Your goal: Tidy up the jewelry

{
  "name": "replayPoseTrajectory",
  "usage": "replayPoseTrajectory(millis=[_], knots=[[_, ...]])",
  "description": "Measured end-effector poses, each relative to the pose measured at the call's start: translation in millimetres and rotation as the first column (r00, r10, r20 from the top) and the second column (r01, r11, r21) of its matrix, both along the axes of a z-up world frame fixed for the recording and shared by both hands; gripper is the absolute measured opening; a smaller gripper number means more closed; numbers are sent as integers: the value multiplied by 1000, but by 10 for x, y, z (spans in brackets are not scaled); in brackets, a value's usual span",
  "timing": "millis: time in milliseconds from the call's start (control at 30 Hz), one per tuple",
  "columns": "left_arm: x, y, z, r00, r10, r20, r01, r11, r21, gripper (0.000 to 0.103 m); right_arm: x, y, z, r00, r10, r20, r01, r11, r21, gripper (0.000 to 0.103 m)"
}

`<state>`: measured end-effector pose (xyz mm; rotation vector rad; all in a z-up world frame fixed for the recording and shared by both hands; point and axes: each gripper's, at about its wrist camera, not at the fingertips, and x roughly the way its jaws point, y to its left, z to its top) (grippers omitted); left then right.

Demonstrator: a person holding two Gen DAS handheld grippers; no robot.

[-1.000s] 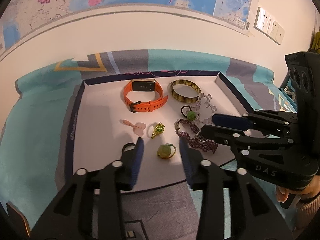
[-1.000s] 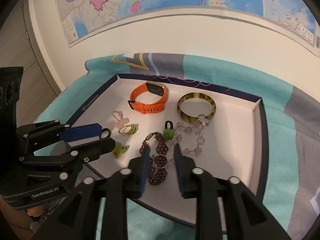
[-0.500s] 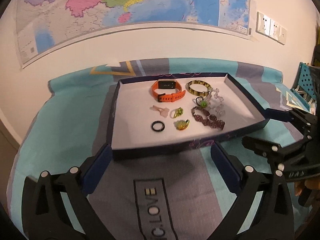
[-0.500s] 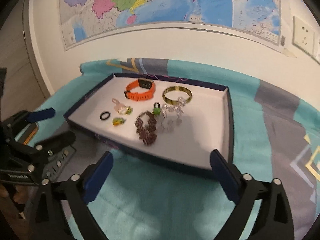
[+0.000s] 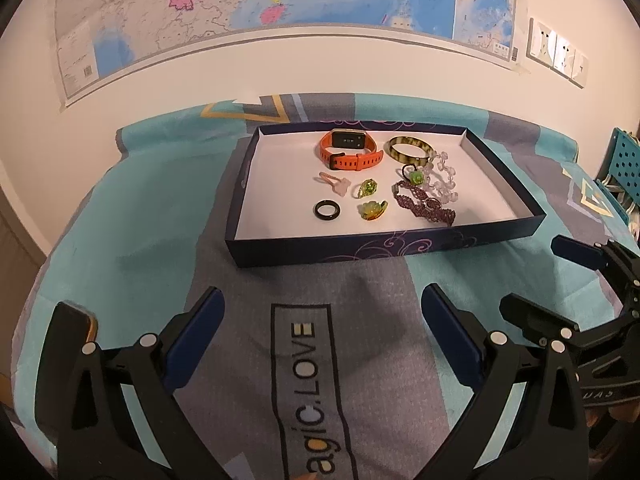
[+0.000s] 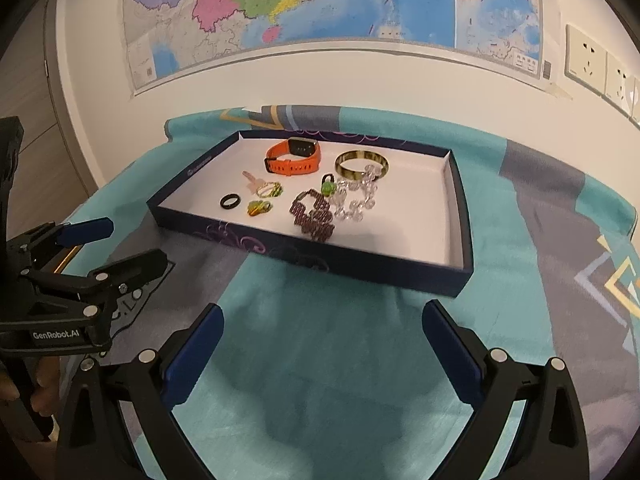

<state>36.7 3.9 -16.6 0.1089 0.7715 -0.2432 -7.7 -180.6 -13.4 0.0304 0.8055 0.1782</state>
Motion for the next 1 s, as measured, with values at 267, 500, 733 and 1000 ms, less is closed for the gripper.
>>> replayPoseTrajectory(millis=[267, 500, 733, 1000], knots=[[-55, 42, 0, 1000, 19, -1, -19, 1000, 1, 97, -90, 87, -17, 1000, 10, 3, -10, 1000, 1, 96], [-68, 68, -3, 1000, 25, -5, -25, 1000, -4, 97, -108, 124, -21, 1000, 13, 0, -13, 1000, 2, 96], [-77, 67, -11, 1000, 27, -6, -28, 1000, -3, 97, -122, 133, -25, 1000, 12, -1, -12, 1000, 10, 96], [-107, 42, -12, 1000, 14, 12, -13, 1000, -9, 97, -149, 131, -38, 1000, 10, -1, -10, 1000, 16, 96]])
